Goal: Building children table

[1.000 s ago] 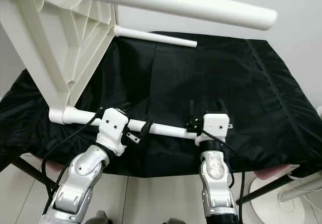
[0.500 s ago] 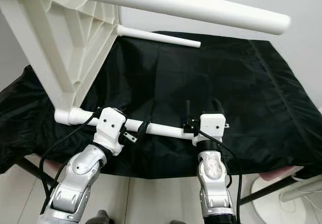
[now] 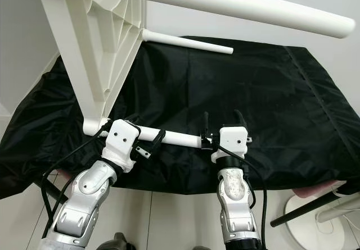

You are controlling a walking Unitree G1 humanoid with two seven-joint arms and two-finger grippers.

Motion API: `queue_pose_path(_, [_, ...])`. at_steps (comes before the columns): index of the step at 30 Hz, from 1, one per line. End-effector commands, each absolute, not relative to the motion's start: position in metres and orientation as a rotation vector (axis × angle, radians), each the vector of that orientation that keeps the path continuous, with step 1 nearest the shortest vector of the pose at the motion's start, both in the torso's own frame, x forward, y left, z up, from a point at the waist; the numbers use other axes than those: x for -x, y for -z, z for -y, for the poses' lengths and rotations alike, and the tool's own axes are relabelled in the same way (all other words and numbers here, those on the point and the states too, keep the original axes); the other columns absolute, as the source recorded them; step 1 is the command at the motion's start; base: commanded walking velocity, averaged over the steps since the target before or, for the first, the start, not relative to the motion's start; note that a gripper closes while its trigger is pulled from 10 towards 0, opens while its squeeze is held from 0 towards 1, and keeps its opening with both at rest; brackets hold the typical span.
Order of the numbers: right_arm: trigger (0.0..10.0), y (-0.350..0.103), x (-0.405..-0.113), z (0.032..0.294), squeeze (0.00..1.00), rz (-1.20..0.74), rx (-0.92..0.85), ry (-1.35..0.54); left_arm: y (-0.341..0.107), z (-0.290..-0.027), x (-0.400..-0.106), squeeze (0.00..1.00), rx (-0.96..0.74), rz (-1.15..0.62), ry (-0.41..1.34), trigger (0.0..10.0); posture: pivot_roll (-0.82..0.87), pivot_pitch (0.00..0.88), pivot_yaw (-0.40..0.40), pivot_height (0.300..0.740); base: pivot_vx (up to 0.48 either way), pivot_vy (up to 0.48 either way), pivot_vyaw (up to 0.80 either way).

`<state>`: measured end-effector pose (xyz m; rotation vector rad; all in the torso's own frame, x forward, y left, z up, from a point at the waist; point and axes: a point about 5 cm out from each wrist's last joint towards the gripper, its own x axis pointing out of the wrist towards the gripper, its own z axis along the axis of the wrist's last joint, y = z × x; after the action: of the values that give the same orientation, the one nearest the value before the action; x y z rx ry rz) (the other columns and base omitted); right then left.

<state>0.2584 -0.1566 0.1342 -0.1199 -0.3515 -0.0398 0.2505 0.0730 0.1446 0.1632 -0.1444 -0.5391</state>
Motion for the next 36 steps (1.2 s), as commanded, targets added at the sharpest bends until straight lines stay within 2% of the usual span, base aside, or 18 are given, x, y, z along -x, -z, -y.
queue_pose_path(1, [10.0,-0.133,-0.26,0.16,0.0,0.346,0.13,0.048,-0.145,-0.071,-0.251,0.0,-0.168,0.149,0.521,10.0,0.04,0.024,-0.013,0.74,0.0,0.0,0.0])
queue_pose_path(13, [10.0,-0.147,-0.262,0.16,0.0,0.412,0.222,0.024,-0.147,-0.072,-0.254,0.0,-0.118,0.122,0.506,10.0,0.04,0.026,-0.02,0.74,0.0,0.0,0.0])
queue_pose_path(15, [10.0,-0.166,-0.261,0.168,0.0,0.501,0.339,0.087,-0.151,-0.076,-0.256,0.0,-0.03,0.066,0.46,10.0,0.04,0.028,-0.019,0.74,0.0,0.0,0.0])
queue_pose_path(22, [10.0,-0.196,-0.256,0.184,0.0,0.635,0.47,0.268,-0.158,-0.083,-0.254,0.0,0.169,-0.008,0.421,10.0,0.04,0.035,-0.018,0.74,0.0,0.0,0.0])
queue_pose_path(26, [10.0,-0.204,-0.254,0.187,0.0,0.674,0.5,0.311,-0.157,-0.084,-0.246,0.0,0.167,-0.028,0.492,10.0,0.05,0.037,-0.019,0.74,0.0,0.0,0.0])
queue_pose_path(28, [10.0,-0.205,-0.248,0.184,0.0,0.719,0.6,0.317,-0.151,-0.084,-0.23,0.0,0.163,-0.08,0.631,10.0,0.05,0.037,-0.019,0.74,0.0,0.0,0.0])
queue_pose_path(30, [10.0,-0.205,-0.247,0.183,0.0,0.726,0.617,0.318,-0.151,-0.085,-0.228,0.0,0.162,-0.092,0.652,10.0,0.05,0.037,-0.019,0.74,0.0,0.0,0.0])
queue_pose_path(33, [10.0,-0.211,-0.239,0.169,0.0,0.841,0.792,0.287,-0.15,-0.086,-0.216,0.0,0.213,-0.146,0.776,10.0,0.05,0.039,-0.005,0.74,0.0,0.0,0.0])
queue_pose_path(36, [10.0,-0.215,-0.236,0.163,0.0,0.899,0.856,0.276,-0.151,-0.086,-0.214,0.0,0.226,-0.163,0.803,10.0,0.04,0.039,0.002,0.74,0.0,0.0,0.0])
